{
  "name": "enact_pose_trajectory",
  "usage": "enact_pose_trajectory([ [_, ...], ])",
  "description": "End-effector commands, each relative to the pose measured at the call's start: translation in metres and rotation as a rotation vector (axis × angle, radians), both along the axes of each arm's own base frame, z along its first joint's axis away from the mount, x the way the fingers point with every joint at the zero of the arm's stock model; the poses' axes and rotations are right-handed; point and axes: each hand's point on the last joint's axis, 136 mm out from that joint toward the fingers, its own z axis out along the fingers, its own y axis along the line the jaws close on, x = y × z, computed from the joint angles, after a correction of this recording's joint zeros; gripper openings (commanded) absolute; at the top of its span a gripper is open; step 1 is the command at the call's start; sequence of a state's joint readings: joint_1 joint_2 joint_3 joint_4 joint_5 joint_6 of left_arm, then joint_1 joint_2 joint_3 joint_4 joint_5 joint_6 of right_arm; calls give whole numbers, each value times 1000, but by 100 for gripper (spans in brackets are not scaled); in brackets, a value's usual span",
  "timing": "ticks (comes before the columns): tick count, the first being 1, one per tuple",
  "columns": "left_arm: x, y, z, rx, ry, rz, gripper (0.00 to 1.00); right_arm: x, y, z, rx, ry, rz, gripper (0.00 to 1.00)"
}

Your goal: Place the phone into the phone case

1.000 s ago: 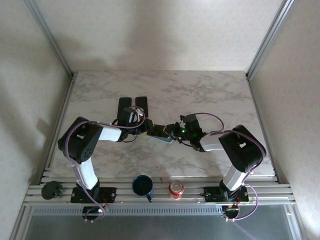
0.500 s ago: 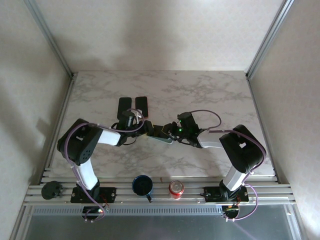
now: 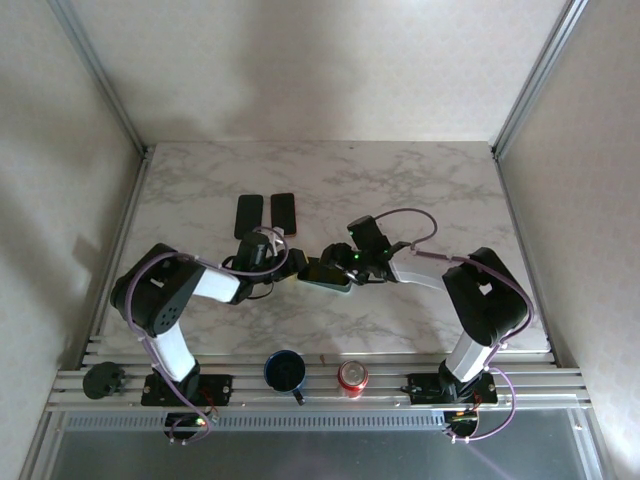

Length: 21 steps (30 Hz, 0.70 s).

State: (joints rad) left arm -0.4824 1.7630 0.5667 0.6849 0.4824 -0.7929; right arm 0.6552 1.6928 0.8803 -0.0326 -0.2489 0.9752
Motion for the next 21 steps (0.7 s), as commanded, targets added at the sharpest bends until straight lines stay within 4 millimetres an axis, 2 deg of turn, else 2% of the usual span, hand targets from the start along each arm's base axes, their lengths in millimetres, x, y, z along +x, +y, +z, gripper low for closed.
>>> enact_pose_trajectory([
  [1, -35, -5, -22, -8, 139, -47, 37, -2, -3, -1, -80, 24, 20, 75],
  [4, -34, -7, -17, -30, 126, -43, 36, -1, -4, 0, -112, 50, 21, 87],
  [8, -31, -11, -13, -52, 111, -36, 37, 1, -4, 2, -148, 84, 29, 95],
  [13, -30, -12, -11, -56, 95, -37, 37, 1, -3, 1, -196, 139, 40, 99],
  [21, -22, -18, 1, -84, 53, -38, 37, 0, -4, 4, -247, 207, 37, 99],
])
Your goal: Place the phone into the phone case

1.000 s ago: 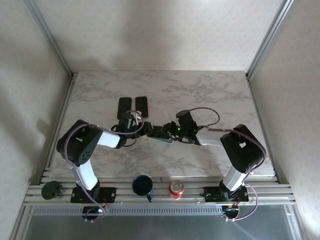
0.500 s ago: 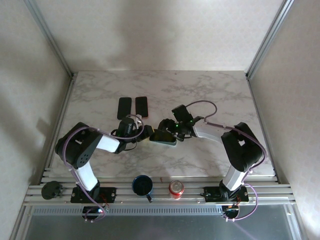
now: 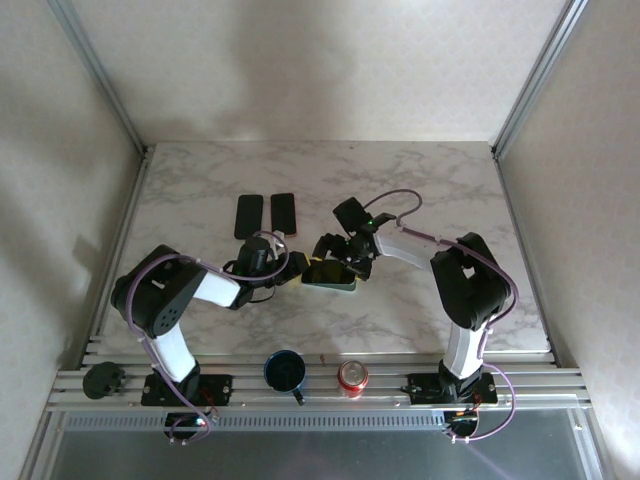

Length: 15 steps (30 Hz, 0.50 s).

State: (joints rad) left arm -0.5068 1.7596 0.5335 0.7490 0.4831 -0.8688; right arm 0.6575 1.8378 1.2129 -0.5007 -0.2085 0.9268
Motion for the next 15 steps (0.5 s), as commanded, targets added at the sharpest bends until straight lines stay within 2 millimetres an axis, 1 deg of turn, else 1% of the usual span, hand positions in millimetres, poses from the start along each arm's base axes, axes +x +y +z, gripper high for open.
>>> enact_pose_trajectory([
  [1, -12, -12, -1, -30, 25, -53, 37, -5, -2, 4, -45, 37, 11, 99],
  [8, -7, -15, 5, -44, 3, -52, 37, -6, -8, 11, -115, 75, 14, 99],
  [15, -3, -18, 10, -58, -10, -57, 37, -11, -15, 9, -157, 105, 12, 99],
])
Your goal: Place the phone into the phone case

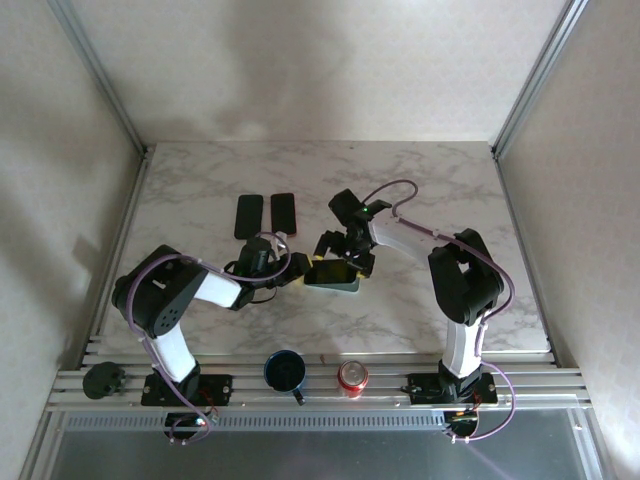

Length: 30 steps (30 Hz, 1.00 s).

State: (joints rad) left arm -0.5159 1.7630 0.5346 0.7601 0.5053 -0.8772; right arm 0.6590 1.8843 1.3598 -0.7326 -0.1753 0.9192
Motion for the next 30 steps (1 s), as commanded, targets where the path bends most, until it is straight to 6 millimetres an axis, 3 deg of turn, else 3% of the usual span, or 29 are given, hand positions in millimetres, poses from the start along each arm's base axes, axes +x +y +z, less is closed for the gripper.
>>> enact_pose_trajectory([
  [1, 0, -12, 8, -42, -15, -34, 37, -7, -6, -2, -58, 28, 15, 99],
  [30, 2, -17, 8, -77, -13, -42, 37, -6, -8, -16, -99, 55, 32, 99],
])
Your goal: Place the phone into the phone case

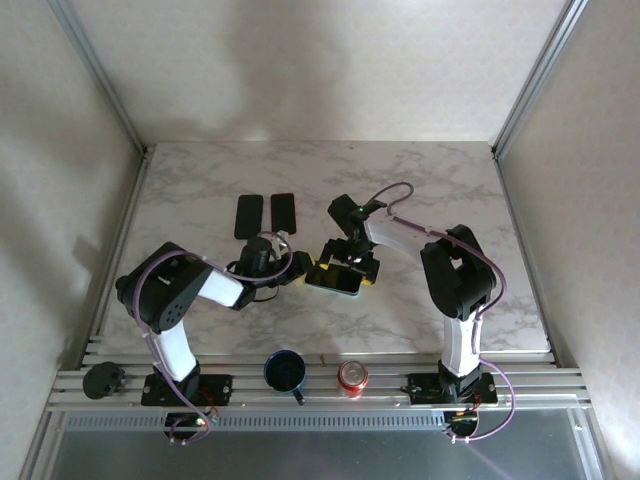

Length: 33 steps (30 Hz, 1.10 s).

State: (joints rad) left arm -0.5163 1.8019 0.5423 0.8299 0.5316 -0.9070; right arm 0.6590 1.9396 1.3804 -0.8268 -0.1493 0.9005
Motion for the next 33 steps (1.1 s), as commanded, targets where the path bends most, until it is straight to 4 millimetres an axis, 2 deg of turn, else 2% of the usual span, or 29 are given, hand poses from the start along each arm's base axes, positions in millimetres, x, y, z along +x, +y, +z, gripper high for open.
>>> enact_pose_trajectory([
  [1, -1, -10, 5, -32, -8, -32, 37, 7, 7, 2, -1, -24, 18, 99],
  [7, -1, -11, 7, -39, -12, -35, 37, 7, 6, -6, -18, -5, 20, 99],
  [13, 1, -12, 10, -45, -19, -35, 38, 7, 4, -6, -38, 1, 25, 99],
  [23, 0, -18, 11, -100, -30, -56, 38, 6, -9, -1, -142, 33, 42, 99],
  [33, 1, -23, 17, -117, -49, -81, 38, 1, -20, -8, -205, 55, 30, 99],
])
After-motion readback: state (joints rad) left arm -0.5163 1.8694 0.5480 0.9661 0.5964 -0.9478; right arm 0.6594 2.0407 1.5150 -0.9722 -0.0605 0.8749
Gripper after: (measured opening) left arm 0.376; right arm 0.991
